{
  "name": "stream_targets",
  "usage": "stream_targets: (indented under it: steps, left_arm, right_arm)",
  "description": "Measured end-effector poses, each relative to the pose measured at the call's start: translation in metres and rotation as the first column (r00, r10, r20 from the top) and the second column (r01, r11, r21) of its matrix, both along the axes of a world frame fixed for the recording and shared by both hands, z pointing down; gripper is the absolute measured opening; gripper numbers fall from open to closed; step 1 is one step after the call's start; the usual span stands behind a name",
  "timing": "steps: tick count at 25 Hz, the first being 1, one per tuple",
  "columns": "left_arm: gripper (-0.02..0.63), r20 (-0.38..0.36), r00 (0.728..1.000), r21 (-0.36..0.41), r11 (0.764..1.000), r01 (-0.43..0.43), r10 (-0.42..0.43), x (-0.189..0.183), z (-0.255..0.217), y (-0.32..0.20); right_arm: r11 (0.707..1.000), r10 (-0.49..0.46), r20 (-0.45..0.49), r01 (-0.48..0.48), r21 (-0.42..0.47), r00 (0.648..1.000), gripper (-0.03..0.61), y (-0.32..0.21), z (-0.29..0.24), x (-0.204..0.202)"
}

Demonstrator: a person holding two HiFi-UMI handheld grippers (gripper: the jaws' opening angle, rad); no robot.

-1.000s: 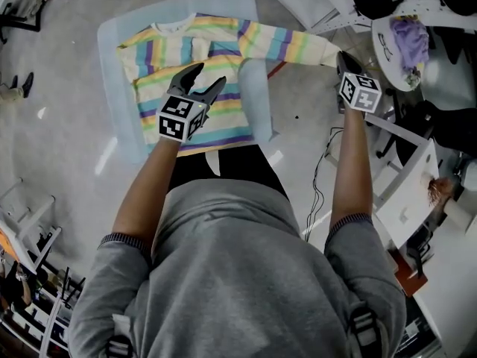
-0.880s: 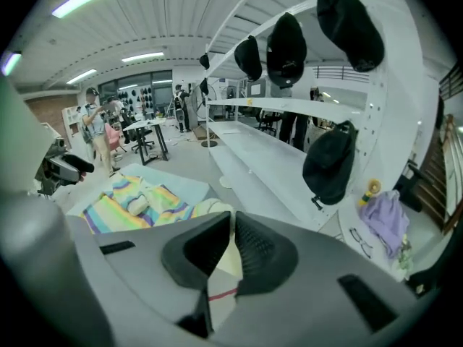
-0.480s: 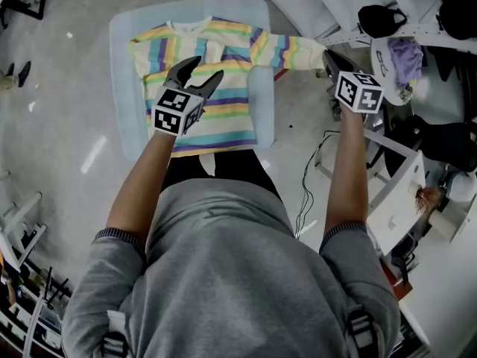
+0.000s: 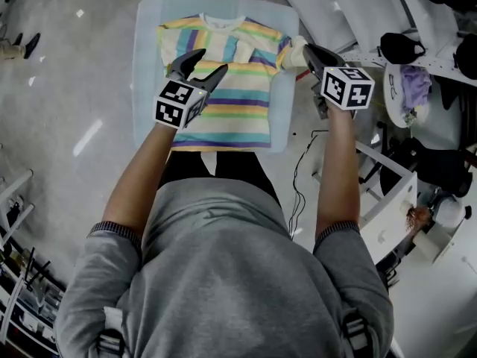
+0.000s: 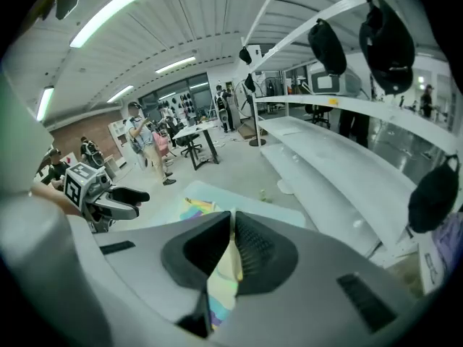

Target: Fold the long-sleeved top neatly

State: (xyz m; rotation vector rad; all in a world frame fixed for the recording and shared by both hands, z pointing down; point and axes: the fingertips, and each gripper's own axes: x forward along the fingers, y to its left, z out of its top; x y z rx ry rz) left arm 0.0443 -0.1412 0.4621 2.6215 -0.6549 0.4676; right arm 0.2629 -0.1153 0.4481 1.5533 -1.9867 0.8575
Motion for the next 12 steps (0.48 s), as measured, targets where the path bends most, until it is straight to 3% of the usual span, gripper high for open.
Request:
stream_targets:
  steps: [12]
  left_arm:
    - [0.291,0.022,0.994,-0.013,0.994,0.104,-0.104,-0.067,0.023,-0.026]
  right_arm:
    - [0.982,-0.185,0.05,0.187,-0.029,0.981,0.031,-0.056,0.023,-0.104]
